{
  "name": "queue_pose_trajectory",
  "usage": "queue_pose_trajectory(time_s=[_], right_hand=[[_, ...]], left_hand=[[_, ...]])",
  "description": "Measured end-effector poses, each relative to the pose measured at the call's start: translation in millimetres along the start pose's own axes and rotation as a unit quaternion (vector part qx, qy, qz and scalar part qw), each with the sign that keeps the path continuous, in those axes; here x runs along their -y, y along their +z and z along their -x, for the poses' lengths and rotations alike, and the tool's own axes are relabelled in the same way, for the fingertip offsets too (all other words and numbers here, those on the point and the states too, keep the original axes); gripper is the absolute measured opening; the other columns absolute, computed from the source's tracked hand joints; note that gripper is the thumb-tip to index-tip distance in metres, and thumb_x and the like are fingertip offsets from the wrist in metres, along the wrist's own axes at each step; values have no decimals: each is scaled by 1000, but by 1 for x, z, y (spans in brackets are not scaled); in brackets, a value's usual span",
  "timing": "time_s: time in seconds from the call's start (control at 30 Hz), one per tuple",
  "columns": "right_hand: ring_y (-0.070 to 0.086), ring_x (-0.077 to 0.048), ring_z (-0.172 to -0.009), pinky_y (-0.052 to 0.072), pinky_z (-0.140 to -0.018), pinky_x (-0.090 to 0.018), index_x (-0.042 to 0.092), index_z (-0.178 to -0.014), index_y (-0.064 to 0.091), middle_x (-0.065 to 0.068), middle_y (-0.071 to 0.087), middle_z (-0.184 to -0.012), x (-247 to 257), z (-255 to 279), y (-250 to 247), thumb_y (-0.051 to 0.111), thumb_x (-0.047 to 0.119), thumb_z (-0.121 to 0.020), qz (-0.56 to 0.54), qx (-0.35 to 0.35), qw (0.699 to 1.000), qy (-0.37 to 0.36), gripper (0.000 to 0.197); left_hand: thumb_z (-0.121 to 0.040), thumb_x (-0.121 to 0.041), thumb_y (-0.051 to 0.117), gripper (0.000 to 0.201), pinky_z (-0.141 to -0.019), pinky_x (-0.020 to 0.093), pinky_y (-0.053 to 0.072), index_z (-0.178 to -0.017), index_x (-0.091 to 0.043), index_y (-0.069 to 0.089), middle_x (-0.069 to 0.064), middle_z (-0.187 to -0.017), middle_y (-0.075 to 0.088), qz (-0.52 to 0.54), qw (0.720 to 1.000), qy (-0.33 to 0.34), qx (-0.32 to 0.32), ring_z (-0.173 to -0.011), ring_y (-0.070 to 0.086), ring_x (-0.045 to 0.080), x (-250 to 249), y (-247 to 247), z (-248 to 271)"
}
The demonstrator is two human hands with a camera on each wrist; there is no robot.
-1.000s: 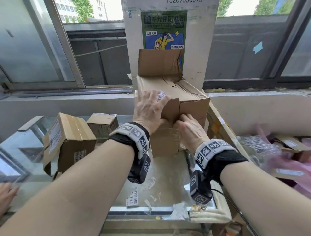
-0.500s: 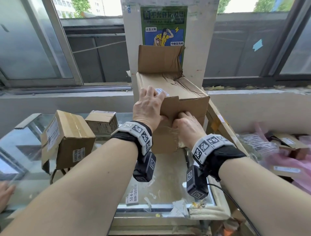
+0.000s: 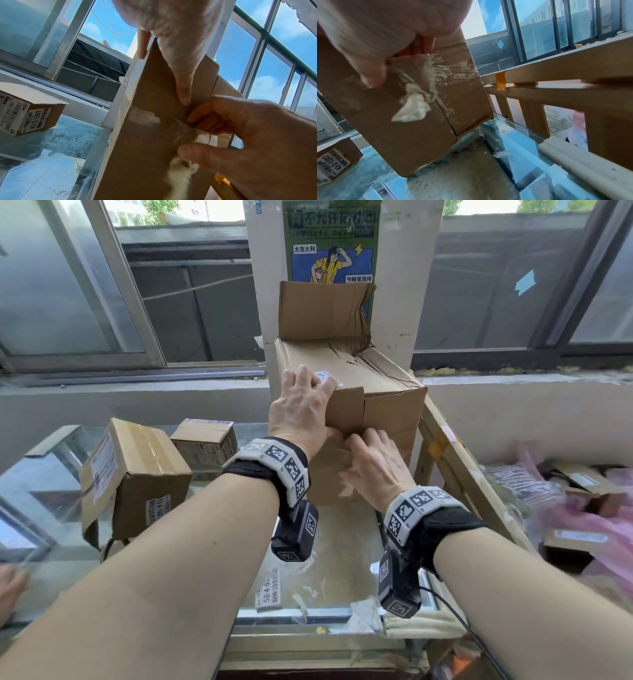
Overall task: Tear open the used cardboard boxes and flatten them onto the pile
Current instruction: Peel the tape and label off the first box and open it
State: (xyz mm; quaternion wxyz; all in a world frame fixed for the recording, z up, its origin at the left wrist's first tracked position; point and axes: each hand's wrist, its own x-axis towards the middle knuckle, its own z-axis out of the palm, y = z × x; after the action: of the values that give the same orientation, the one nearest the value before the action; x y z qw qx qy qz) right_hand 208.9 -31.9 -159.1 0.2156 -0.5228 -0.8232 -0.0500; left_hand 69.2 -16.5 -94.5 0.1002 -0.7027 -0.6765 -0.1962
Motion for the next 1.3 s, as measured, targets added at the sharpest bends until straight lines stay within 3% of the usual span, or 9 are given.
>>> queue_pose_trajectory(time_s=[0.23, 0.37, 0.53, 0.7, 0.83, 0.97, 1.07, 1.2, 1.3], right_hand=[[56, -37, -80, 45, -73, -40, 1, -70, 68, -18, 62, -77, 11, -18, 7, 80, -5, -57, 18, -7, 998, 51, 18], [53, -38, -90, 43, -80, -41, -2, -77, 68, -19, 61, -87, 6, -19, 13, 66, -8, -73, 6, -19, 998, 58, 7], [57, -36, -63, 51, -59, -37, 3, -56, 62, -15, 57, -62, -3, -6, 16, 78, -11, -58, -27, -62, 998, 0, 21], [51, -26, -84, 39, -75, -32, 9, -82, 52, -9, 57, -84, -8, -8, 13, 75, 12, -76, -142, -79, 984, 68, 24], [43, -21, -88, 40, -78, -29, 7, -93, 47, -3, 44, -92, -7, -2, 12, 83, 37, -67, -255, -166, 936, 176, 54], [51, -22, -103, 46, -92, -37, 11, -110, 45, -2, 53, -109, -14, 1, 7, 76, 48, -69, -330, -49, 884, 327, 64], [57, -24, -100, 49, -92, -41, 10, -106, 49, -4, 59, -107, -20, -7, 1, 76, 32, -67, -379, 29, 840, 388, 53], [60, -26, -78, 48, -74, -35, 5, -85, 57, -12, 63, -84, -22, -16, -11, 53, 19, -80, -548, 71, 712, 433, 15], [65, -29, -84, 50, -82, -39, 8, -88, 61, -10, 70, -86, -31, -17, -14, 49, 36, -88, -553, 107, 705, 430, 31]], left_hand=[[-65, -47, 81, 72, -76, 34, 47, -126, -34, 46, 1, -121, 36, 0, 1000, -4, 2, -117, 31, 22, 3, 0, -1], [-65, -48, 81, 73, -74, 32, 45, -127, -35, 46, 1, -122, 36, 2, 1000, -5, 9, -118, 30, 22, 3, 0, -2], [-64, -51, 81, 74, -74, 33, 45, -126, -35, 45, 1, -122, 34, 0, 1000, 2, 22, -119, 29, 22, 2, -3, -3], [-64, -51, 81, 75, -88, 35, 43, -127, -33, 45, 2, -122, 36, -9, 1000, -8, 17, -118, 31, 24, 1, -2, -1], [-58, -62, 78, 83, -117, 47, 12, -125, -27, 43, 10, -121, 38, -90, 996, 12, 26, -120, 37, 33, -9, -8, -6], [-57, -70, 74, 88, -101, 38, 34, -121, -20, 42, 9, -122, 40, -55, 998, 20, 28, -114, 41, 29, -17, -10, -9], [-63, -70, 71, 85, -95, 36, 39, -120, -15, 40, 7, -116, 54, -47, 998, 24, 27, -109, 51, 27, -24, -9, -12], [-57, -77, 68, 92, -92, 40, 41, -117, -13, 41, 9, -109, 58, -56, 998, 5, 36, -105, 56, 30, -33, -10, -18], [-57, -83, 62, 95, -93, 44, 40, -125, -20, 39, 10, -109, 55, -72, 996, 10, 44, -103, 55, 33, -37, -6, -22]])
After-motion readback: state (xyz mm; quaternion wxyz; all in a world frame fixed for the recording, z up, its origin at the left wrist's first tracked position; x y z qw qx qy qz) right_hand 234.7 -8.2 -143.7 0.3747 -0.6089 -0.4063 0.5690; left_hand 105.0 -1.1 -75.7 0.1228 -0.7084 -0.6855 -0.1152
